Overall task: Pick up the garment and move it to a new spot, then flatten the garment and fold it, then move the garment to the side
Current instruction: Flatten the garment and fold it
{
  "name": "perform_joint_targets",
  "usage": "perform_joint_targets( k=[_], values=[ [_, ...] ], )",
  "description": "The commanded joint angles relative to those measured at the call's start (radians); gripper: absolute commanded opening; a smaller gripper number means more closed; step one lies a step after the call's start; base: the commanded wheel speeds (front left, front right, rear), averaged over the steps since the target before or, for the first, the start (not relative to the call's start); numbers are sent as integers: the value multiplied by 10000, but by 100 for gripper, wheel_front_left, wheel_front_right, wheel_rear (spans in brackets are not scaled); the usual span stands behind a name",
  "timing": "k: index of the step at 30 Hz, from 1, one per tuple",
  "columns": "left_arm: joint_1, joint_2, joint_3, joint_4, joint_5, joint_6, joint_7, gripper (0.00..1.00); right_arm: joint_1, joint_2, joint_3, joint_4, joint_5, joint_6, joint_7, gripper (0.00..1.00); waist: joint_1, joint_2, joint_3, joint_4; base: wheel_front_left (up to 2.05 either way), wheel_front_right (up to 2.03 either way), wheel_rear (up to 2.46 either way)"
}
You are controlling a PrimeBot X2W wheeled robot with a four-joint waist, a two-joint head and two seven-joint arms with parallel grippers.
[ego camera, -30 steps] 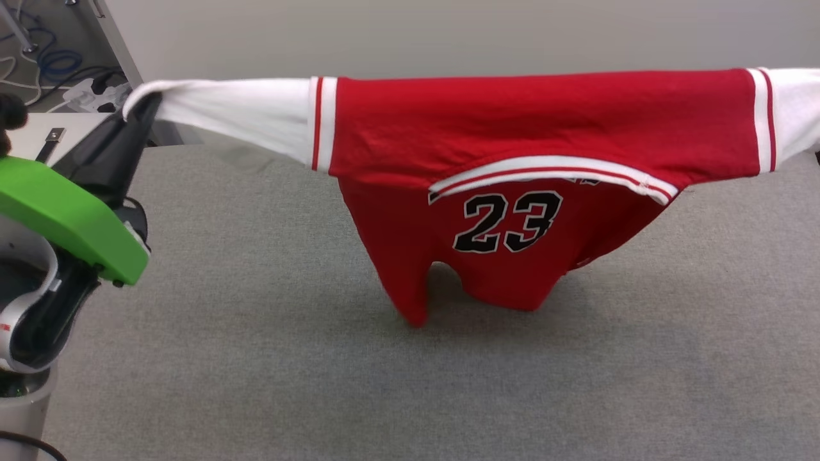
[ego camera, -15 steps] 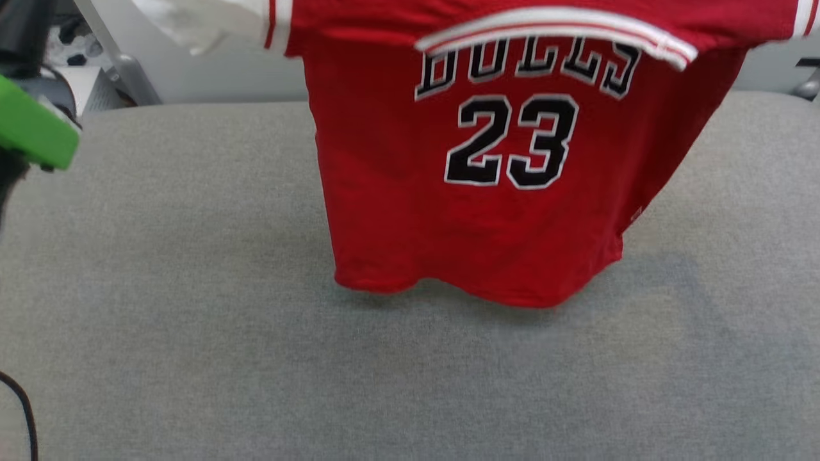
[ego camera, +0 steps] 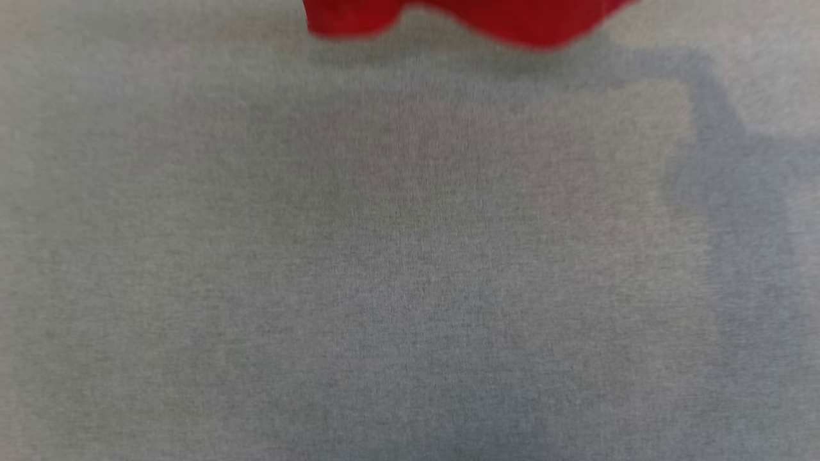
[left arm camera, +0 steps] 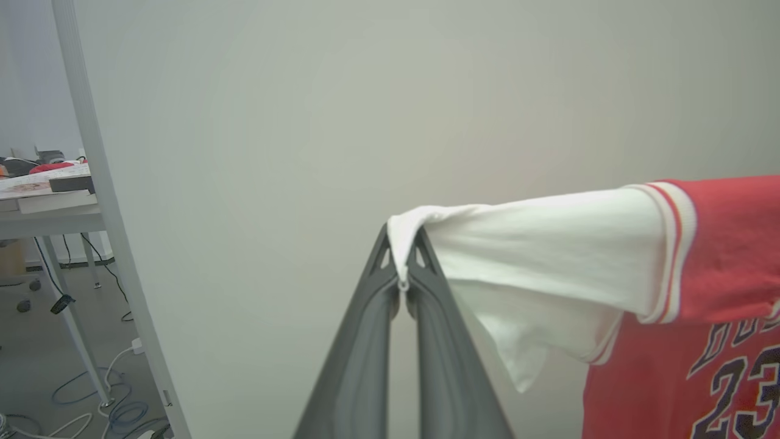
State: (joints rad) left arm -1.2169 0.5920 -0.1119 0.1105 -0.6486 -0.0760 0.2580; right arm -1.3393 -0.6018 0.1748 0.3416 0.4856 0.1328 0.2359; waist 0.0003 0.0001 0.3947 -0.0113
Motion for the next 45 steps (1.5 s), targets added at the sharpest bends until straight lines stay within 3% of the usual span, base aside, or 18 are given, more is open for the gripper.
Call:
perform_joint_targets(
  k=[1, 11, 19, 28, 35, 45],
  values=[
    [-710, -92, 49, 484, 171, -4, -340, 0, -621, 94, -35, 350, -241, -21, -273, 0, -3, -1, 1556, -102, 0, 0, 0],
    [-3867, -677, -485, 3666, 978, -268, -2374, 0, -3241, 1091, -172, 2928, -1429, -21, -2112, 0, -3, -1, 2814, -68, 0, 0, 0],
    [-4142, -1011, -1009, 5298, 1008, -464, -3505, 0, -3308, 1677, -27, 4399, -1540, -21, -3461, 0, -3, -1, 2965, 64, 0, 0, 0],
    [-1951, -1407, -1691, 6022, 334, -539, -4344, 0, -1256, 1711, 763, 5158, -708, -21, -3808, 0, -3, -1, 2141, 207, 0, 0, 0],
    [735, -1331, -2154, 5985, -520, -544, -4624, 0, 1044, 1190, 1879, 5085, 269, -21, -3010, 0, -3, -1, 912, 232, 0, 0, 0],
    [4045, -962, -3006, 5643, -1513, -545, -3550, 0, 3954, 245, 2948, 4217, 1896, -21, -1391, 0, -3, -1, -789, 374, 0, 0, 0]
  ],
)
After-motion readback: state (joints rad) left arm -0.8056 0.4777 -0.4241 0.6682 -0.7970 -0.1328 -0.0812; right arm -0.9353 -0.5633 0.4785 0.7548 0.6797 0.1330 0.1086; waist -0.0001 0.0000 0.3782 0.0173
